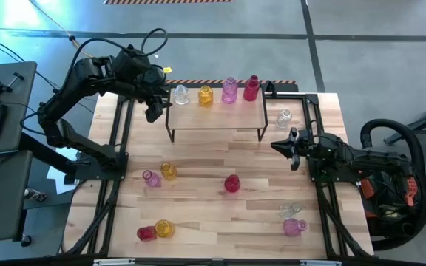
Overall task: Sort vases onto shelf
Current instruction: Put the top yellow vase aligned with the other yellow vase on the shelf
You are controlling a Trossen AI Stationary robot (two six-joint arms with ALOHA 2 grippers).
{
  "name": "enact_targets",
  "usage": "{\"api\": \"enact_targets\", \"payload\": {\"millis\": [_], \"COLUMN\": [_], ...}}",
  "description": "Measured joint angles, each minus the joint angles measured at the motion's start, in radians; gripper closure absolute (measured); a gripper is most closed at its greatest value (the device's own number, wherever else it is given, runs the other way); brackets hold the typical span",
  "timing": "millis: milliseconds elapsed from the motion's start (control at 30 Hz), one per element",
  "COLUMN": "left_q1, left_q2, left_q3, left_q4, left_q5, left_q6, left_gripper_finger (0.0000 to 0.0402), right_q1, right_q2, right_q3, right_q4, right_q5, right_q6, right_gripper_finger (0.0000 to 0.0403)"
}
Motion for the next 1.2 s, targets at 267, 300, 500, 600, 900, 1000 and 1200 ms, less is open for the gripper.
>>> {"api": "enact_targets", "payload": {"millis": [267, 300, 500, 600, 900, 1000, 1200], "left_q1": [0.0, 0.0, 0.0, 0.0, -0.016, -0.031, -0.08], "left_q2": [0.004, 0.004, 0.011, 0.019, 0.068, 0.066, 0.019], "left_q3": [0.001, 0.001, 0.001, 0.001, -0.007, -0.062, -0.216], "left_q4": [0.145, 0.156, 0.242, 0.227, -0.102, -0.126, -0.126], "left_q5": [0.0, 0.0, 0.0, 0.005, 0.094, 0.096, 0.096], "left_q6": [0.076, 0.072, 0.074, 0.052, 0.067, 0.065, 0.023], "left_gripper_finger": [0.0204, 0.0204, 0.0204, 0.0204, 0.0204, 0.0204, 0.0204], "right_q1": [0.0, 0.0, 0.0, 0.0, -0.001, -0.001, -0.001], "right_q2": [0.0, 0.0, 0.0, 0.0, 0.001, 0.001, 0.001], "right_q3": [0.0, 0.0, 0.0, 0.0, 0.0, 0.0, 0.0], "right_q4": [-0.047, -0.047, -0.049, -0.061, -0.077, -0.077, -0.077], "right_q5": [0.0, 0.0, 0.0, 0.0, 0.0, 0.0, 0.0], "right_q6": [0.069, 0.08, 0.106, 0.122, 0.189, 0.189, 0.189], "right_gripper_finger": [0.0375, 0.0375, 0.0375, 0.0375, 0.0375, 0.0375, 0.0375]}}
